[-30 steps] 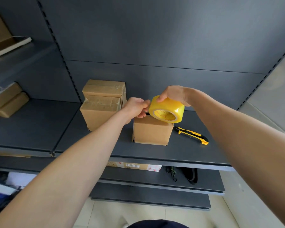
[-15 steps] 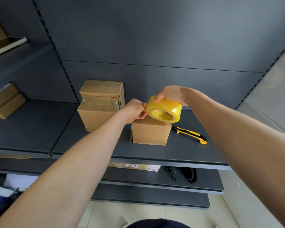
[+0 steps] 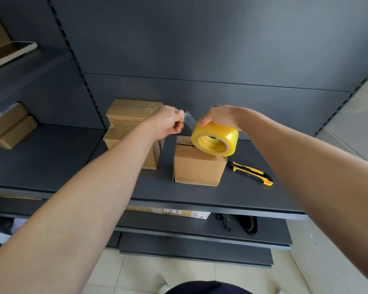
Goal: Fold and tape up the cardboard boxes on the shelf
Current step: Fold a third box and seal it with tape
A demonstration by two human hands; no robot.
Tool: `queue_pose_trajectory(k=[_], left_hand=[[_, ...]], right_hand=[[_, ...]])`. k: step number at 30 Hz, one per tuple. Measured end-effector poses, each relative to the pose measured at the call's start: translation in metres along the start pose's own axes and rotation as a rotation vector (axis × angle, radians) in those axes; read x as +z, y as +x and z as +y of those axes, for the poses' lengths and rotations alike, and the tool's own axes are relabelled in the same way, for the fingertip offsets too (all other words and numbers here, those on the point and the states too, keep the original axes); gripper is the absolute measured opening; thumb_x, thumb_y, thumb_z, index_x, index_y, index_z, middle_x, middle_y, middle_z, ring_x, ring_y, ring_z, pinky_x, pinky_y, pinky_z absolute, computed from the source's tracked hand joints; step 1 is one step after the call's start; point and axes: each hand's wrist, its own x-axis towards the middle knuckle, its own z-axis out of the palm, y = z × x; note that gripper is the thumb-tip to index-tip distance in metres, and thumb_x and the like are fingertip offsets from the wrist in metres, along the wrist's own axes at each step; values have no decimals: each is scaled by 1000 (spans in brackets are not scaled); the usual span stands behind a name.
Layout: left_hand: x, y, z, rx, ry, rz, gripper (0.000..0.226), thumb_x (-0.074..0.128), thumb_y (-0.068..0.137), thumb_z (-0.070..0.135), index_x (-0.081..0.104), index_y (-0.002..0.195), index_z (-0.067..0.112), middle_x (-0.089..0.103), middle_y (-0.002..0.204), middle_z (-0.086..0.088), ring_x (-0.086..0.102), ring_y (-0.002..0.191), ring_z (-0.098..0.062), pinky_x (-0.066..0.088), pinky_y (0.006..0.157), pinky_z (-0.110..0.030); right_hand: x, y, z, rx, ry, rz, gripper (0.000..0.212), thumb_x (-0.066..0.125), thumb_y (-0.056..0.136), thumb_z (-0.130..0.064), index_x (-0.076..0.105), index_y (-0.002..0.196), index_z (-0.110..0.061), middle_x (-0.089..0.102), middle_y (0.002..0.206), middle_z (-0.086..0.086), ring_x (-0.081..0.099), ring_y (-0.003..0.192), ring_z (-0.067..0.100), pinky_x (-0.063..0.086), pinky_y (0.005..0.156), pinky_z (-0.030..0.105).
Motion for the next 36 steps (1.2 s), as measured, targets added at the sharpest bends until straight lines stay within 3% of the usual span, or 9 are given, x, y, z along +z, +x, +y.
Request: queue_pose_trajectory(k=[4,7,9,12,16,19,27,33,36], left_hand=[[-20,0,-14,-121,-48,92,21,46,100,20,54,85,7,51,71,-6,52,60,-16,47,52,-24],[-23,-1,-25,-224,92,16,53,53,87,58,57,98,6,51,70,-4,52,58,-15,48,52,-23],[-17,0,-30,-277,174,-27,68,50,81,67,60,105,4,44,70,-2,45,60,-13,47,54,-23],[-7,0,-35,-281,215,-47,68,41,90,60,66,105,-1,38,71,-3,43,62,-15,45,54,-24],[-5,-3,-27,-330,291,-155,62,36,98,51,62,108,-4,65,89,-16,66,71,-23,55,54,-24],[2,-3,-22,-399,195,-217,57,37,99,45,61,101,-7,67,96,-21,67,81,-29,58,65,-29],[11,-1,-23,-396,-13,-89,19,52,97,12,60,81,7,55,73,-6,52,64,-12,52,47,-19],[18,-1,-30,-275,-28,-13,13,53,94,1,58,82,5,61,80,-9,59,72,-16,53,60,-22],[23,1,-35,-176,11,47,16,49,93,-2,54,79,4,57,77,-9,56,71,-14,52,58,-20]], right_hand=[[-1,2,-1,-4,-27,-26,19,56,90,-38,54,101,-22,55,101,6,53,87,25,40,71,31],[-1,4,-6,-23,-53,-40,17,57,90,-38,53,98,-24,54,95,4,53,84,24,40,69,31],[0,5,-9,-35,-79,-52,16,56,90,-38,54,97,-24,53,87,1,52,77,20,38,63,29],[0,8,-6,-33,-85,-65,16,55,91,-39,55,94,-23,54,83,-1,52,73,17,37,60,27],[-1,10,1,15,-16,-46,17,58,86,-41,56,83,-24,57,85,2,56,73,20,39,60,28],[0,12,3,10,-19,-41,17,59,86,-41,56,81,-24,57,85,1,55,73,20,38,59,28],[-1,12,9,-5,29,-49,15,59,86,-39,59,89,-24,60,90,3,58,78,22,43,66,29],[2,15,10,2,3,-20,26,60,84,-48,57,95,-26,60,98,4,60,88,25,48,75,33],[4,19,10,14,-15,31,38,62,78,-61,56,89,-25,60,87,-1,59,78,19,44,62,28]])
